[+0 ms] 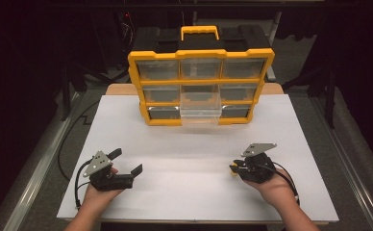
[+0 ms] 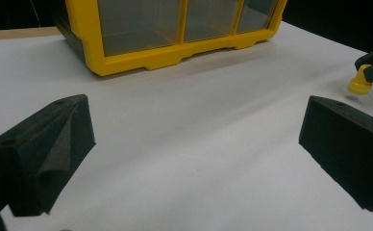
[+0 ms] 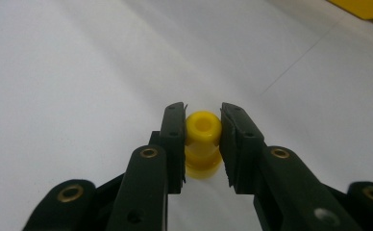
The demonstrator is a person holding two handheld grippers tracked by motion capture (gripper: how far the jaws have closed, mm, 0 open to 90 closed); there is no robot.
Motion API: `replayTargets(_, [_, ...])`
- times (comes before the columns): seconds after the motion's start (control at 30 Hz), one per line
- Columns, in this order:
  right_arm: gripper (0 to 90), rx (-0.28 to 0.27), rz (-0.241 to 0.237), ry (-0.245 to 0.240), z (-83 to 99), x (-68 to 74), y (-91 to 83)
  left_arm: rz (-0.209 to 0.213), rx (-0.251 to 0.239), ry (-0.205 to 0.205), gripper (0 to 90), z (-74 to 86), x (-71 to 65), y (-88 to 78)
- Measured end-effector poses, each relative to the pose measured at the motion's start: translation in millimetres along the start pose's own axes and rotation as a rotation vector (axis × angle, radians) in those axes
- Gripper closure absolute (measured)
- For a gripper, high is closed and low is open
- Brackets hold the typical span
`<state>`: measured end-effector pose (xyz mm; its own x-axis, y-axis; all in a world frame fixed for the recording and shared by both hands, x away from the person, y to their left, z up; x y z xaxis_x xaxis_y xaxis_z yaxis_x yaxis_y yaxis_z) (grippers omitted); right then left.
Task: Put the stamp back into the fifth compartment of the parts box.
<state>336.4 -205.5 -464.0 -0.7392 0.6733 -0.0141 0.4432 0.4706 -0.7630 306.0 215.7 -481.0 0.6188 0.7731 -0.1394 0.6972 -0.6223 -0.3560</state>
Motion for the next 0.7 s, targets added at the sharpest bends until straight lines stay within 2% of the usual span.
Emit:
replayTargets(0.27, [73.2,0.063,-0.029,0.0,-5.9,-8.9,-4.7,-0.001,-0.004,-0.003,0.1,-0.4,0.0,-0.5])
replayTargets(0.7, [73.2,0.148,-0.065,-0.012,-5.4,-10.8,-5.2,0.001,-0.012,-0.004,0.1,-1.6,-1.0,-0.1])
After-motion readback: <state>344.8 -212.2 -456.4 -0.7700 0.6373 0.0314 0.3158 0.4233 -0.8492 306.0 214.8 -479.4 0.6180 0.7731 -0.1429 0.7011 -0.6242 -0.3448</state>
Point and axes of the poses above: each handheld gripper's, and its own axes: y roughly forward along the jaws, z roughly out of its underside, x roughly to its left, the point moved 3 cm from there along y, roughly forward along the jaws
